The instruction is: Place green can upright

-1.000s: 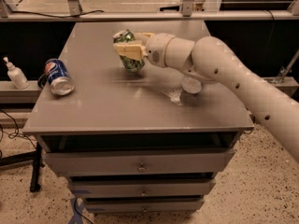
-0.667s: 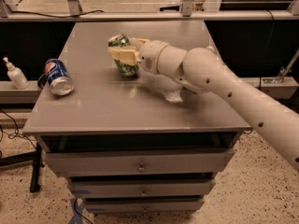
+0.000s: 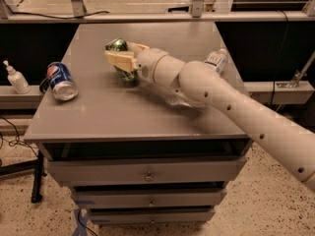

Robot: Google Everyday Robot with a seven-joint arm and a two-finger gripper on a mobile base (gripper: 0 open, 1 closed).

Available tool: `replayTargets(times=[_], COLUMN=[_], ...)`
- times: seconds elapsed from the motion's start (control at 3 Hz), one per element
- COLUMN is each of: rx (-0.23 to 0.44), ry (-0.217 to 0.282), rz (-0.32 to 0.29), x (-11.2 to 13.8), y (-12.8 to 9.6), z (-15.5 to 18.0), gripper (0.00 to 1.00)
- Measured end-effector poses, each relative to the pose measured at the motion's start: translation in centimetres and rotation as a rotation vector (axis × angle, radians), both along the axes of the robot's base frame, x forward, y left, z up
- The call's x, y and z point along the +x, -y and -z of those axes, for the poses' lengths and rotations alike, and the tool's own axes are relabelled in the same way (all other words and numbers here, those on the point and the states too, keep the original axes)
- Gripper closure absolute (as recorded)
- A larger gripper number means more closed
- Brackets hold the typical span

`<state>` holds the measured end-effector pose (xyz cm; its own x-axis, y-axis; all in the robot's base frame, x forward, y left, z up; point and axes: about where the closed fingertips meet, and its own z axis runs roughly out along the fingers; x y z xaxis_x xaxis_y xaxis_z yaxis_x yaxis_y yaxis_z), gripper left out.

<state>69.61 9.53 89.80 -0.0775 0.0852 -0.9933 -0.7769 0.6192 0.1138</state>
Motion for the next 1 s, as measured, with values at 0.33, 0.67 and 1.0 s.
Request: replayTargets(times=[0.33, 0.67, 1.0], rx=[0.002, 0.002, 0.002], ry=[0.000, 0.000, 0.001], rz=[0.001, 0.001, 0.001], x=[0.00, 0.00, 0.00], y=[-0.06, -0.05, -0.04], z=[-0.03, -0.07, -0.12], gripper=[1.00, 1.00, 1.00])
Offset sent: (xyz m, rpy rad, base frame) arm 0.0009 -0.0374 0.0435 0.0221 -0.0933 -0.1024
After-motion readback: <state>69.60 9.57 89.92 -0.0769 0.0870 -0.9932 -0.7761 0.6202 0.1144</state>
